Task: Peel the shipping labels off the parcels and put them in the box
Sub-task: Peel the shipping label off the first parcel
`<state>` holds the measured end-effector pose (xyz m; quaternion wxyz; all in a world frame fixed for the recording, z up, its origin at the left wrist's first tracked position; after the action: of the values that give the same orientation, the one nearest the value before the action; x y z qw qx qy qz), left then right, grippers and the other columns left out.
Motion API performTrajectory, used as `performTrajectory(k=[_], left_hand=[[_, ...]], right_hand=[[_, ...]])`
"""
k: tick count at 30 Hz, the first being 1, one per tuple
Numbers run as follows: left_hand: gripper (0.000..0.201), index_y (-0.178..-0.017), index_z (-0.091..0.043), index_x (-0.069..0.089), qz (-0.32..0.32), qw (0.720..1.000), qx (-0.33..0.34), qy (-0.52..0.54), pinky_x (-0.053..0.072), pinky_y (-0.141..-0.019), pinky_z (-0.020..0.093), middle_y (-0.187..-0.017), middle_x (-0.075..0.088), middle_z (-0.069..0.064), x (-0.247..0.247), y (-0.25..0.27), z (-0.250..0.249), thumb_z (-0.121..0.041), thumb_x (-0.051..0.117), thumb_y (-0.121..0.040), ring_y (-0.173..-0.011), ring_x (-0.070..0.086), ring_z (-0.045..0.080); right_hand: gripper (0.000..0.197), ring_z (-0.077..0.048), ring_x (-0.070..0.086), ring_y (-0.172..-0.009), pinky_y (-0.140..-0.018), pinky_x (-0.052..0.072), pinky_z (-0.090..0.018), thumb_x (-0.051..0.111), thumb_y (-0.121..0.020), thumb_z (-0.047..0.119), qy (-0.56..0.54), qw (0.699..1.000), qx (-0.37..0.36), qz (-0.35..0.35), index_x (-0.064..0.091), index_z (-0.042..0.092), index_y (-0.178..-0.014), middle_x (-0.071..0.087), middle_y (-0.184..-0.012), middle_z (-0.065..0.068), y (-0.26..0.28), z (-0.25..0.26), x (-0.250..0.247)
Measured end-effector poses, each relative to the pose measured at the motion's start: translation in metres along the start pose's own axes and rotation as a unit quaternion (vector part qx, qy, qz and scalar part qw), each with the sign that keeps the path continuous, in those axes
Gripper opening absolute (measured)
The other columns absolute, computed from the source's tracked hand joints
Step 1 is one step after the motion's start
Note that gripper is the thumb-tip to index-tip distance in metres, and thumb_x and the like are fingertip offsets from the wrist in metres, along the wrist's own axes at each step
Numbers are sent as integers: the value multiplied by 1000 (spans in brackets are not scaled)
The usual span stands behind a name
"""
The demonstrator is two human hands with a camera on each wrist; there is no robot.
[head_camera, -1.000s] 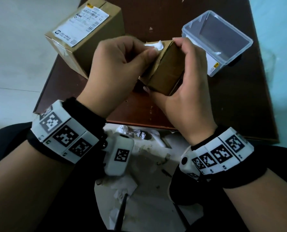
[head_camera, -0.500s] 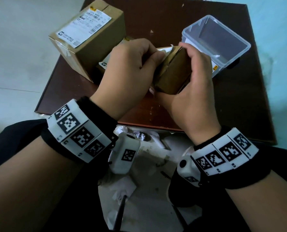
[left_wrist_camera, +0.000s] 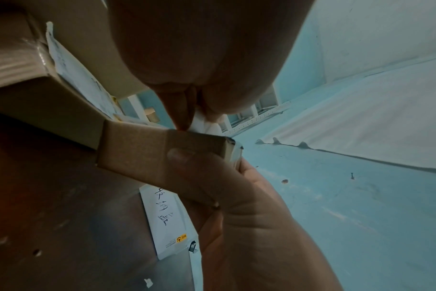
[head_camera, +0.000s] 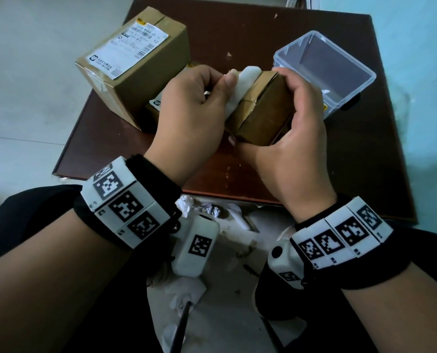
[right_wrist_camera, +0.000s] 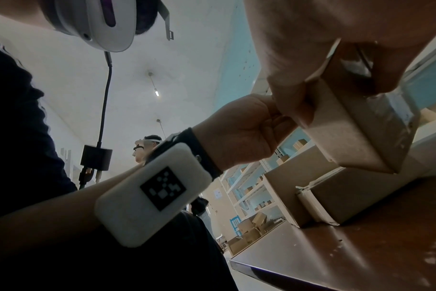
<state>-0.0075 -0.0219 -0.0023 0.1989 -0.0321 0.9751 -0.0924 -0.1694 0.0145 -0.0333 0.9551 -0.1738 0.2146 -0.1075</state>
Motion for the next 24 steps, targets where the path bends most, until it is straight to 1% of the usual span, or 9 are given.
performTrajectory(k=[2,5,6,11,14,16,18,21,24], left_hand=[[30,-83,-10,65,-3,1000,-16,0,43,-49,16,-64,59,-7,-1,-2,4,-28,61,-107,-48,57,-2],[35,-79,-11,66,-13,1000,-27,4,57,-62,45,-68,64,1,-4,-4,10,-34,61,-105,-60,58,7],[37,-80,-7,67,-13,999,-32,10,58,-66,50,-70,67,6,-4,-5,12,-34,61,-104,-64,60,12],[44,-88,6,67,-5,995,-82,64,59,-71,60,-82,68,28,-4,-6,18,-35,62,-103,-68,61,23],[51,-92,12,65,7,988,-117,101,57,-71,61,-79,65,32,-5,-7,18,-39,64,-97,-69,59,26],[61,-97,17,62,22,979,-155,129,57,-69,62,-79,63,27,-4,-9,21,-43,64,-90,-71,57,29],[62,-99,19,60,28,968,-190,161,56,-69,55,-84,61,20,-4,-9,23,-42,66,-91,-74,56,30],[41,-105,15,66,16,950,-236,202,62,-70,44,-90,64,23,-3,-9,28,-27,64,-105,-76,63,29],[25,-102,6,68,8,924,-284,256,67,-75,37,-104,73,20,-1,-10,34,-19,63,-106,-88,75,27]], right_hand=[[97,-17,52,-137,-115,46,-27,98,-65,18,1,1000,0,3,50,12,-149,50,-144,-10,0,-1,0],[97,-16,52,-137,-115,44,-22,98,-65,17,-5,1000,8,7,50,12,-149,51,-145,-10,0,-3,0],[97,-16,53,-137,-115,44,-24,97,-65,17,-9,1000,13,9,50,13,-149,51,-145,-10,0,-3,1],[98,-16,54,-136,-116,46,-32,99,-64,19,-13,999,26,13,51,15,-149,54,-144,-9,0,-7,3],[98,-15,55,-136,-116,47,-34,100,-63,20,-16,999,38,13,52,16,-149,56,-144,-8,-1,-9,3],[98,-16,56,-135,-116,48,-38,101,-63,22,-17,999,46,16,53,15,-149,57,-143,-8,-2,-11,3],[99,-17,57,-135,-115,49,-41,102,-64,23,-14,999,47,19,53,15,-149,58,-143,-8,-3,-13,3],[99,-18,58,-136,-115,49,-44,103,-65,26,-12,998,50,21,53,16,-149,60,-143,-6,-4,-14,2],[98,-17,57,-136,-116,48,-44,103,-66,27,-13,998,59,24,53,16,-149,60,-143,-4,-5,-14,2]])
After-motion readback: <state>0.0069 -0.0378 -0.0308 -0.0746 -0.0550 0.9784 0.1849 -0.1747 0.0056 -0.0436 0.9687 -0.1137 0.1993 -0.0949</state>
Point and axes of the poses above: each hand's wrist, its own y-axis away from the middle knuckle, its own x-axis out of the palm, z = x × y, the point moved 6 cm from there along -y, towards the middle knuckle
